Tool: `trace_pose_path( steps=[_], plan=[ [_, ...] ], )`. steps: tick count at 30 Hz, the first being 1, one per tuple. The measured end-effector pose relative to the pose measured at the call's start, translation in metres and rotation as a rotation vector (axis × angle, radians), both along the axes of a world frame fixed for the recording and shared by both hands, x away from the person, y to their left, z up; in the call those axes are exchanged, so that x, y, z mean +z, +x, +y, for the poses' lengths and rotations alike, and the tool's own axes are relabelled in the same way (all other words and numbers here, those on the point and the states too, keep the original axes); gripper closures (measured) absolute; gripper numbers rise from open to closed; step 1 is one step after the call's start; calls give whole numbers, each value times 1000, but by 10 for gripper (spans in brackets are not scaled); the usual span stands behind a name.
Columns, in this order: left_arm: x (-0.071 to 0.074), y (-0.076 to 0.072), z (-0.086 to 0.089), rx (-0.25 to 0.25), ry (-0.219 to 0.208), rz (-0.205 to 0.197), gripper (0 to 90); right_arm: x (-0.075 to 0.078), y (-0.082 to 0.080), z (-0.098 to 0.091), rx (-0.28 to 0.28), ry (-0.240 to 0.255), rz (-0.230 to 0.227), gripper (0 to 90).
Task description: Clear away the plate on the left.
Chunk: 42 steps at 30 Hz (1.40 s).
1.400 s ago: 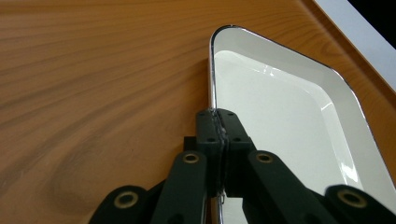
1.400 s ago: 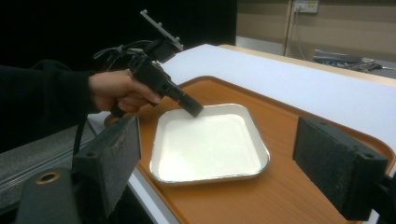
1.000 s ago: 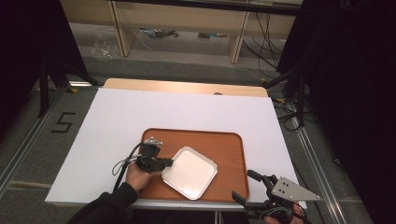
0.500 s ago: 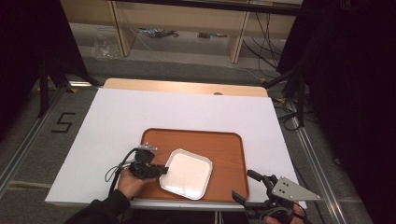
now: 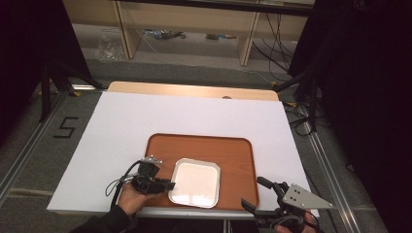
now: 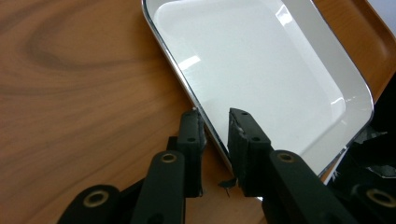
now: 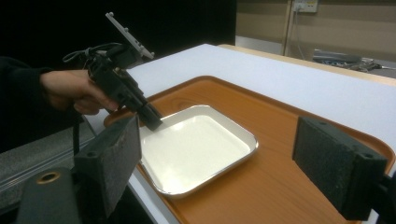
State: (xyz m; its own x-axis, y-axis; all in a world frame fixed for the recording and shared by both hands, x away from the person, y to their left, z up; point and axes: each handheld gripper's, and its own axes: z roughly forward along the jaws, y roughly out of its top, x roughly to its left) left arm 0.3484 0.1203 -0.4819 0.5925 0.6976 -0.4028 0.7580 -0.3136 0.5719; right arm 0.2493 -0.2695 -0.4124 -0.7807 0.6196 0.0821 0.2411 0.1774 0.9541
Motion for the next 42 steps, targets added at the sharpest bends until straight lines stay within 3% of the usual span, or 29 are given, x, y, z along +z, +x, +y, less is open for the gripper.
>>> trace_pose_path(
  steps=[23, 29, 33, 36, 38, 42],
  plan=[
    [2, -9, -13, -42, -15, 26, 713, 0, 0, 0, -3, -9, 4, 167],
    [1, -9, -15, -54, -20, 20, 706, 0, 0, 0, 3, -3, 19, 167],
    [2, -9, -14, -53, -20, 18, 702, -1, 1, 0, -13, -6, -9, 167],
    [2, -9, -15, -61, -13, 15, 678, 0, 0, -1, -14, -7, 29, 167],
    [4, -9, -15, -57, -14, 9, 661, -1, 2, -1, -2, -9, 9, 167],
    [6, -8, -12, -52, -43, 0, 625, -1, 2, -1, 1, -3, 11, 167]
  ],
)
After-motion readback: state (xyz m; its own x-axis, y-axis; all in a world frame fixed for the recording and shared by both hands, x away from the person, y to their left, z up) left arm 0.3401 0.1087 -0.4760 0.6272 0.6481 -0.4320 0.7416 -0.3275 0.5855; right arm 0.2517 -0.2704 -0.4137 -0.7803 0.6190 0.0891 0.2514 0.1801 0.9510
